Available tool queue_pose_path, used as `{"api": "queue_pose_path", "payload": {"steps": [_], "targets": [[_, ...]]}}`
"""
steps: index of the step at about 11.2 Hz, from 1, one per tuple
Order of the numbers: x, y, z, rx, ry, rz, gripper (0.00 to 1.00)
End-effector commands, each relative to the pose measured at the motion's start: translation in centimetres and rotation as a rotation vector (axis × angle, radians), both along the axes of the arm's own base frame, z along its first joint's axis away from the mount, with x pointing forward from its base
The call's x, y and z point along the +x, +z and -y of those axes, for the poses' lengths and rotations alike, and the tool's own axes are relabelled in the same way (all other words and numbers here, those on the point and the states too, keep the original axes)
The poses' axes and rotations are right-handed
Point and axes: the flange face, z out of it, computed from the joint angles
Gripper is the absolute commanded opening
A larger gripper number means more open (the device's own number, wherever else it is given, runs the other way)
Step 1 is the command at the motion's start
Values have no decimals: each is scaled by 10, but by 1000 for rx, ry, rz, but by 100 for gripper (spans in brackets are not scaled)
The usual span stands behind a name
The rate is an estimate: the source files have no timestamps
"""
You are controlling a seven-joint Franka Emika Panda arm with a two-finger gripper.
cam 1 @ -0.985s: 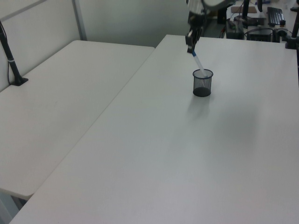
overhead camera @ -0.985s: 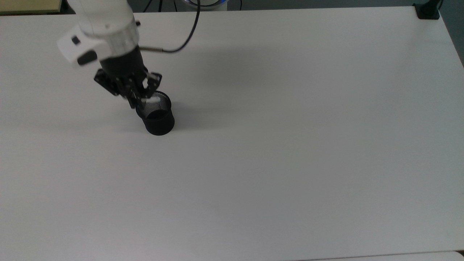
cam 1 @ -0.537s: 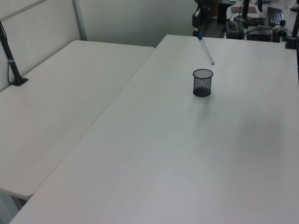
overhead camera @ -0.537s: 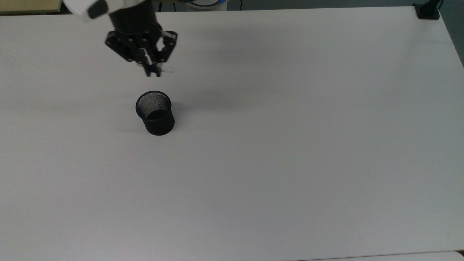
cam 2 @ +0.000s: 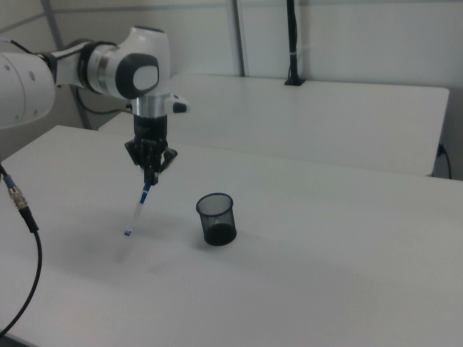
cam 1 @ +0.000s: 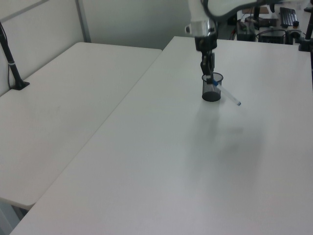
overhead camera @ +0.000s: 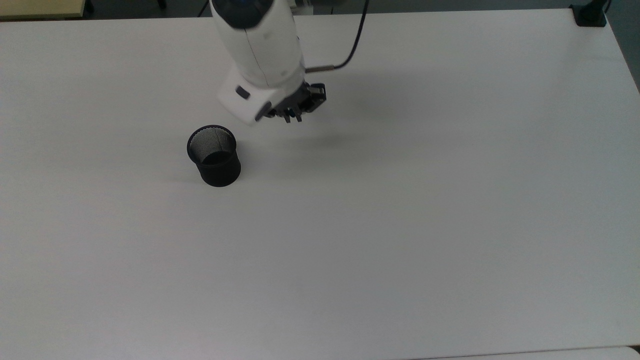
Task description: Remove the marker
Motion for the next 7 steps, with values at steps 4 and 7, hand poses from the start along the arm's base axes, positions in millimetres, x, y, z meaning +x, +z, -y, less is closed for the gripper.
{"api": "queue_pose_path", "payload": {"steps": [4,7], "targets": [[9,-57,-26,-25,32,-38,8],[12,-65,-25,-52,42,-11,28]]}}
